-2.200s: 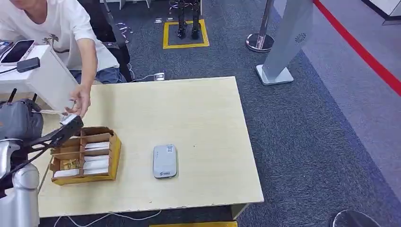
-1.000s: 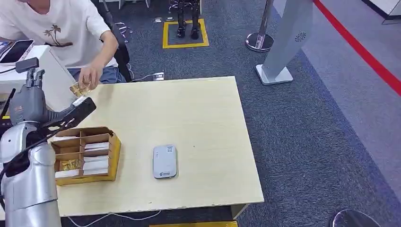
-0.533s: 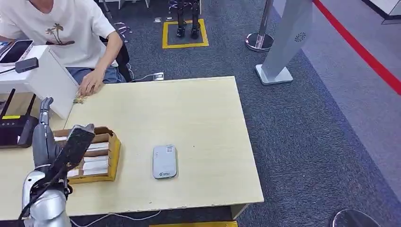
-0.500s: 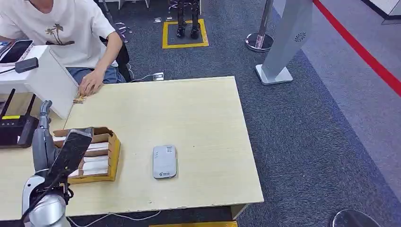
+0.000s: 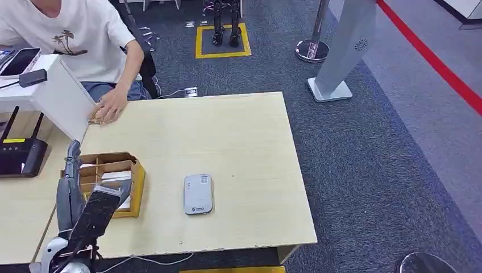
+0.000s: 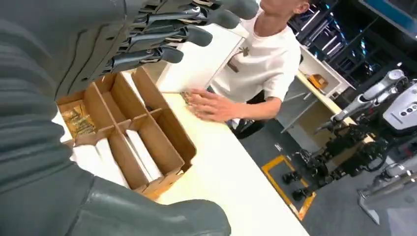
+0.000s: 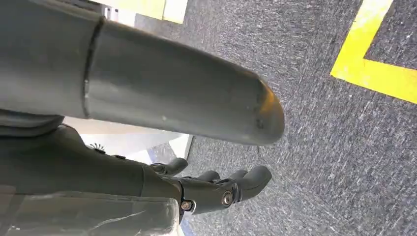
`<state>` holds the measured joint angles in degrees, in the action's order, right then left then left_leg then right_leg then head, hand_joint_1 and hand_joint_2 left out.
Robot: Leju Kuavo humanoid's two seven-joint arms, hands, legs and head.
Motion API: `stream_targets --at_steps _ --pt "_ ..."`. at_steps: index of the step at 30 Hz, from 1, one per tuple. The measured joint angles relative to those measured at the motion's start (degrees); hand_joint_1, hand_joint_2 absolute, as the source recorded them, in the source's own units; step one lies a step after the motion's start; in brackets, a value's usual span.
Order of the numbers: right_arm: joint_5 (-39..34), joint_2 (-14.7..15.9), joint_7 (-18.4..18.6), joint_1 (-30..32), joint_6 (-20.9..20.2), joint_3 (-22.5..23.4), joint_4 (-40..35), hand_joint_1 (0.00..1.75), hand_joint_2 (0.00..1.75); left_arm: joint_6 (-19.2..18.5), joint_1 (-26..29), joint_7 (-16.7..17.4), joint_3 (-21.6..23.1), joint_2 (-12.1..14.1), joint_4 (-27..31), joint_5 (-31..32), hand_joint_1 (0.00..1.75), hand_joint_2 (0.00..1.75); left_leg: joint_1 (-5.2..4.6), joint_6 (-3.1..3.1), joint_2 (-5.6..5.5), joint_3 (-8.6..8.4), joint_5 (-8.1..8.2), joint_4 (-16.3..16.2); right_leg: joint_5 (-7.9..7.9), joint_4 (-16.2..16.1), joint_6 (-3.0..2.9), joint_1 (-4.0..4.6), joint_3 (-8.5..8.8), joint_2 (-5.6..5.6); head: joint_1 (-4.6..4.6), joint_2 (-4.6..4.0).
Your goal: Pass the card to the sensor for recognition and then transmit it.
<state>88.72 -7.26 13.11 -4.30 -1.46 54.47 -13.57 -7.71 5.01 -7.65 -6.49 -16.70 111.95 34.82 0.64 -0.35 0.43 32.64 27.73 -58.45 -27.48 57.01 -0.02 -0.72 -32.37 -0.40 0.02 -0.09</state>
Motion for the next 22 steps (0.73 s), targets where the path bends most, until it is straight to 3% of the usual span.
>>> stream_targets --at_steps 11,22 --pt "0.1 -0.4 0.1 0.0 0.1 0.0 0.0 0.00 0.00 5.7 1.9 -7.1 3.0 0.1 0.0 8.4 0.00 1.75 0.01 0.00 0.00 0.00 0.00 0.0 0.00 0.0 0.00 0.00 0.00 0.00 0.00 0.00" --pt "0.1 -0.4 -0.2 0.0 0.2 0.0 -0.2 0.00 0.00 4.9 6.5 -9.9 4.0 0.3 0.3 11.1 0.00 1.75 0.00 0.00 0.00 0.00 0.01 0.0 -0.01 0.0 0.00 0.00 0.00 0.00 0.00 0.00"
